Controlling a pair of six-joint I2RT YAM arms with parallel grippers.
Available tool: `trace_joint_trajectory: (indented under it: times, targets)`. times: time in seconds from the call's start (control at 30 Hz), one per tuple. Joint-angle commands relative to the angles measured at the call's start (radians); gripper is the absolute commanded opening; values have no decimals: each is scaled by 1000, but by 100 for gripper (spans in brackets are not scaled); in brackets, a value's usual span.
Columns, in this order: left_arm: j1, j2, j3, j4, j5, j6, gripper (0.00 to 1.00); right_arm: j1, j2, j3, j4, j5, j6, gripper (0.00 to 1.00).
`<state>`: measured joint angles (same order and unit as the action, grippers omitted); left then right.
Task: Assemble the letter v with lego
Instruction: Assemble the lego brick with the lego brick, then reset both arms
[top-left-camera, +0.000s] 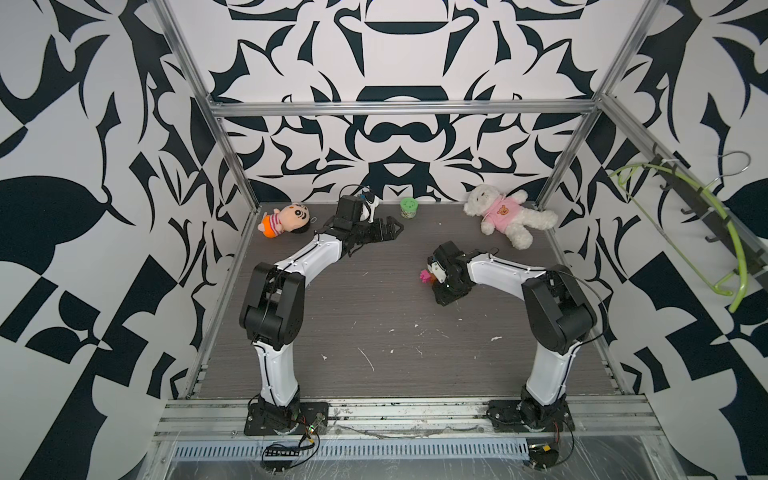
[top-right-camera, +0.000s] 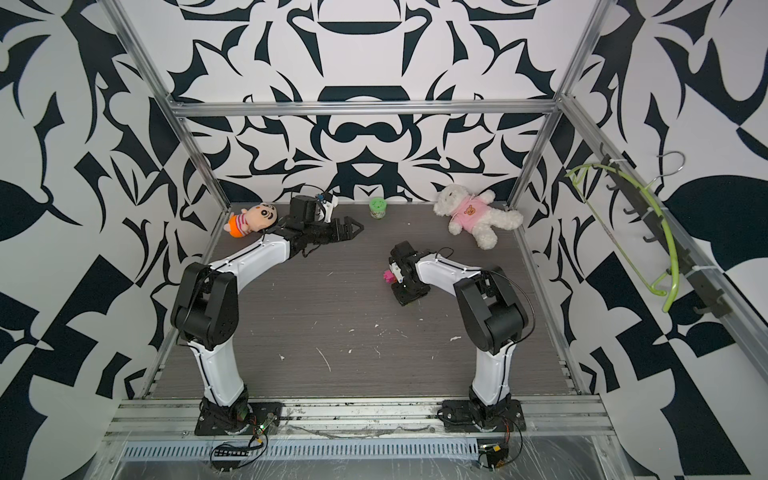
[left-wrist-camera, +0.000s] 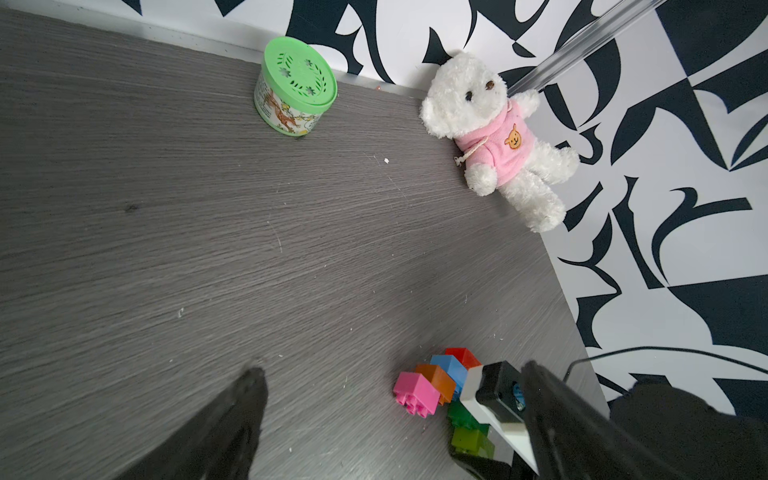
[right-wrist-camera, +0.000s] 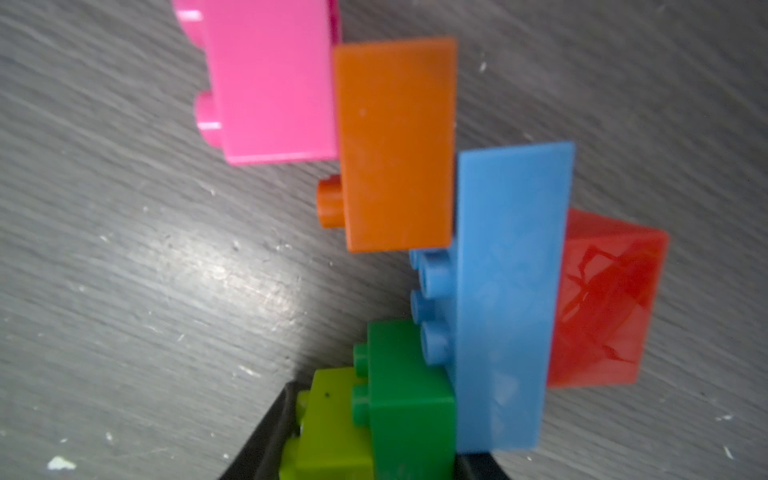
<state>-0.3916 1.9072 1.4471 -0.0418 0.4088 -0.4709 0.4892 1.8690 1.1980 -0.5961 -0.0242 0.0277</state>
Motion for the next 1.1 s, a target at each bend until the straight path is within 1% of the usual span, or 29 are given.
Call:
trace_joint_trajectory:
  times: [0.0, 0.17, 0.27, 0.3, 0.33, 0.37, 0.4, 0.47, 0.5, 0.53, 0.6, 0.7, 0.8, 0.87, 0.9, 0.93, 1.0, 1.03, 1.07]
  targets:
    - [8, 2, -13, -1, 17, 1, 100, 0, -7, 21, -5, -3, 14, 44]
    - [11, -2, -22, 5, 16, -1, 99, 2, -11, 12, -2, -9, 12, 35]
    - [11, -4, -25, 6, 15, -2, 99, 4, -10, 11, -4, -12, 12, 33]
    - [13, -5, -25, 6, 16, -2, 99, 4, -8, 14, -7, -16, 12, 35]
    - [13, -5, -26, 5, 16, -1, 99, 4, -7, 19, -14, -24, 13, 40]
    - [14, -7, -27, 2, 16, 0, 99, 3, -9, 21, -16, -25, 17, 50]
    - [16, -7, -25, -4, 18, 1, 99, 3, -15, 20, -17, -26, 18, 56]
    - [17, -13, -28, -24, 17, 13, 99, 3, -26, 29, -27, -37, 25, 61]
    - [19, -17, -30, -36, 15, 17, 99, 5, -32, 37, -37, -42, 25, 67]
    - [20, -21, -32, -47, 8, 20, 99, 3, -39, 47, -51, -48, 26, 79]
    - [25, -39, -49, -52, -3, 20, 99, 4, -67, 55, -60, -45, 31, 99]
    - [29, -88, -90, -56, -55, 20, 99, 3, -142, 52, -59, -31, 38, 100]
    - [44, -182, -164, -71, -165, 21, 99, -8, -254, 35, -46, 21, 61, 100]
    - [49, -274, -237, -64, -291, 32, 99, -23, -346, -2, 2, 65, 79, 100]
    - [50, -330, -275, -71, -376, 60, 99, -41, -397, -34, 43, 71, 82, 100]
    - [51, -389, -326, -79, -525, 74, 99, -73, -454, -73, 96, 119, 96, 100]
    - [54, -497, -440, -62, -794, 118, 99, -164, -543, -175, 237, 117, 91, 100]
    - [68, -552, -509, -22, -872, 161, 99, -226, -573, -235, 311, 119, 109, 100]
    - [89, -593, -583, 30, -887, 215, 99, -278, -589, -272, 360, 122, 124, 100]
